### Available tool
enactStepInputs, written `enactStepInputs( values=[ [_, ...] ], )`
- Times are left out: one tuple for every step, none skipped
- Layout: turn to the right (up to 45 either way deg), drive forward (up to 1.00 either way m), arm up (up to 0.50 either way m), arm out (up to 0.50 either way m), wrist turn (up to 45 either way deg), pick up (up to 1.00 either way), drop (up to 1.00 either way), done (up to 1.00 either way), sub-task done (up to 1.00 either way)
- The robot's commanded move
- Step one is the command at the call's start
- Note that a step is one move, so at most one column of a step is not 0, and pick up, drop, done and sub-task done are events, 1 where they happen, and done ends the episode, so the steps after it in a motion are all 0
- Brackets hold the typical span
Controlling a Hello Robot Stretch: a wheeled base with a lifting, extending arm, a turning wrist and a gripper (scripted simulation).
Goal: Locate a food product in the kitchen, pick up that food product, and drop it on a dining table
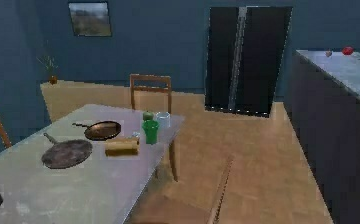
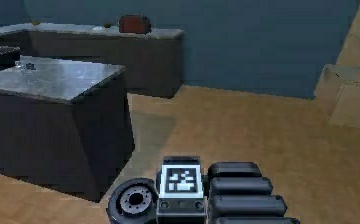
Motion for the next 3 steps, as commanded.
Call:
enactStepInputs(
  values=[
    [-45.0,0.0,0.0,0.0,0.0,0.0,0.0,0.0,0.0],
    [-45.0,0.0,0.0,0.0,0.0,0.0,0.0,0.0,0.0],
    [-12.0,0.0,0.0,0.0,0.0,0.0,0.0,0.0,0.0]
  ],
)
